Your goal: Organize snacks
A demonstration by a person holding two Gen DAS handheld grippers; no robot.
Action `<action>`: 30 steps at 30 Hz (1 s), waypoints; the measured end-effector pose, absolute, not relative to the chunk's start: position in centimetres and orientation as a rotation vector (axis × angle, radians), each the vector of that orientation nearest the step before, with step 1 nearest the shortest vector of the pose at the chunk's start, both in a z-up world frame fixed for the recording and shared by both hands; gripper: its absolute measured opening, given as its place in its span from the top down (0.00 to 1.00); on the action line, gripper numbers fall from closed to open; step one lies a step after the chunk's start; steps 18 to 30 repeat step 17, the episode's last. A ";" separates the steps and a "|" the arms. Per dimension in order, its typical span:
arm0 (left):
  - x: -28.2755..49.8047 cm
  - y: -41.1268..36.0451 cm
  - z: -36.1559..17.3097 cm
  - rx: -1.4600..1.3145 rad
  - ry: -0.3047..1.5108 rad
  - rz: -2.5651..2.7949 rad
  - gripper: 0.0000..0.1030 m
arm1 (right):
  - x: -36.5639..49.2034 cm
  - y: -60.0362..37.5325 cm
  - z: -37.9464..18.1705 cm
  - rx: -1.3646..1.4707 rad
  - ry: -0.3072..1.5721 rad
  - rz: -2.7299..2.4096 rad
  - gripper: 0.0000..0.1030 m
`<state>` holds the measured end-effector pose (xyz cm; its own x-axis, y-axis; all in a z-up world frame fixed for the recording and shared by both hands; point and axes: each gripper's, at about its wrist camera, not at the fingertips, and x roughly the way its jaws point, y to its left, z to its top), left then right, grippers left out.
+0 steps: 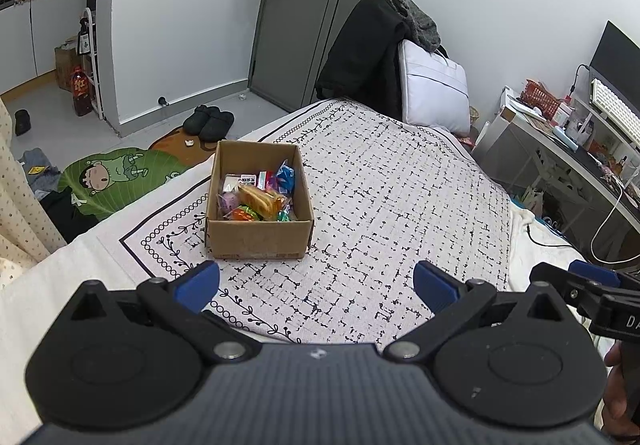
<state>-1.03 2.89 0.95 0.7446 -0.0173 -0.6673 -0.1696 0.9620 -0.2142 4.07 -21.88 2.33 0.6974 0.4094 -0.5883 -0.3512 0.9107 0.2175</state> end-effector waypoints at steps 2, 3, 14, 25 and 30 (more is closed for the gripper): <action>-1.1 2.8 0.9 -0.270 0.728 0.083 0.00 | 4.1 -21.9 2.3 0.089 0.678 0.424 0.00; -1.1 2.8 0.9 -0.270 0.729 0.082 0.00 | 4.0 -21.9 2.3 0.089 0.677 0.423 0.00; -1.2 2.6 0.9 -0.271 0.722 0.070 0.00 | 3.9 -22.1 2.0 0.090 0.681 0.419 0.00; -1.2 2.7 0.9 -0.275 0.724 0.063 0.00 | 3.8 -22.1 1.9 0.090 0.683 0.418 0.00; -1.2 2.7 0.9 -0.275 0.724 0.063 0.00 | 3.8 -22.1 1.9 0.090 0.683 0.418 0.00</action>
